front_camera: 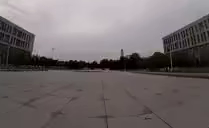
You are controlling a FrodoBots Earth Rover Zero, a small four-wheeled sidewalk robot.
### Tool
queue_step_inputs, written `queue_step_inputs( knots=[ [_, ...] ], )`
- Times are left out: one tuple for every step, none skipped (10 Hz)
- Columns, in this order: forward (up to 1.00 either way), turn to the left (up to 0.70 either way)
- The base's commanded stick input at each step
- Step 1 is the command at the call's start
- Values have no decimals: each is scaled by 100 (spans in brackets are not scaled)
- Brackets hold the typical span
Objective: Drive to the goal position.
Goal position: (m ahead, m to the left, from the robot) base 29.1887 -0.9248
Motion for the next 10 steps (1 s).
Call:
queue_step_inputs(
  knots=[
    [70,1],
    [70,1],
    [70,1],
    [70,1],
    [70,1],
    [70,1],
    [70,1],
    [70,1],
    [70,1],
    [70,1]
  ],
)
